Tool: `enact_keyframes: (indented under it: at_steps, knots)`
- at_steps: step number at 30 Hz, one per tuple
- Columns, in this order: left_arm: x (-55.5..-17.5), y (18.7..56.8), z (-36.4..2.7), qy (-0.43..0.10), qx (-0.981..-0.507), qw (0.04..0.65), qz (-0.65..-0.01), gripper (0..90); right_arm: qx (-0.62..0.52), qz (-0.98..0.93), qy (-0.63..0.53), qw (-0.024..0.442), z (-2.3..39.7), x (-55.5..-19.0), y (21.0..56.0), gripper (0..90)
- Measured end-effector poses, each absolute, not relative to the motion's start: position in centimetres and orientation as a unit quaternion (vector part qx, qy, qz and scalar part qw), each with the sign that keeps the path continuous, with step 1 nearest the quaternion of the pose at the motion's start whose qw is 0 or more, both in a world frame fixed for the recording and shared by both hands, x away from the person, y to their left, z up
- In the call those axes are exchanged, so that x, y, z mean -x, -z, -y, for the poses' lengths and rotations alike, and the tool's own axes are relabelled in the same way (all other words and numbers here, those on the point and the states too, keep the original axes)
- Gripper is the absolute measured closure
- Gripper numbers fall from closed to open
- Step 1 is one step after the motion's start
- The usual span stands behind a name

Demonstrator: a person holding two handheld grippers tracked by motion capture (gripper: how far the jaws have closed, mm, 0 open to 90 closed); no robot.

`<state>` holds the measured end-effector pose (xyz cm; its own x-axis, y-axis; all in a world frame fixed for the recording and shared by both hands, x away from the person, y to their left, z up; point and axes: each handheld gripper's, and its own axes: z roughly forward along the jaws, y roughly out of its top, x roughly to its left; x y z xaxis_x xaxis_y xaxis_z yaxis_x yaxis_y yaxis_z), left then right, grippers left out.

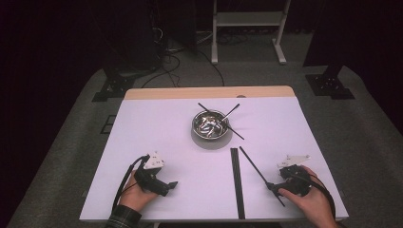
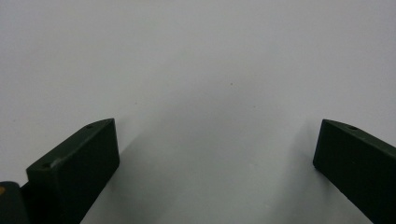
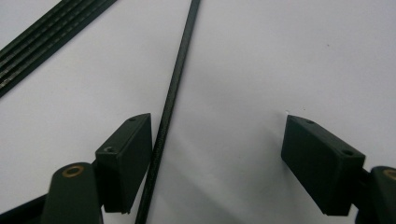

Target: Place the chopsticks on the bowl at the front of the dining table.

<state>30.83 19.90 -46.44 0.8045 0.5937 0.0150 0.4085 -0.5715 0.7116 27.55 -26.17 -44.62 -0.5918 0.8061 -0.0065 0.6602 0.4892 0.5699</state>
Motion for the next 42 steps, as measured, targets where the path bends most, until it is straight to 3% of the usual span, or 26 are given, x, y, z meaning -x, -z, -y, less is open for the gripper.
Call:
enact_keyframes:
  at_steps: [42]
  knots:
    - [-30.8, 46.4, -19.9, -0.127, -0.877, 0.364, -0.286, 0.0, -0.473, -0.827, -0.255, 0.163, 30.4, -29.8, 44.5, 23.0]
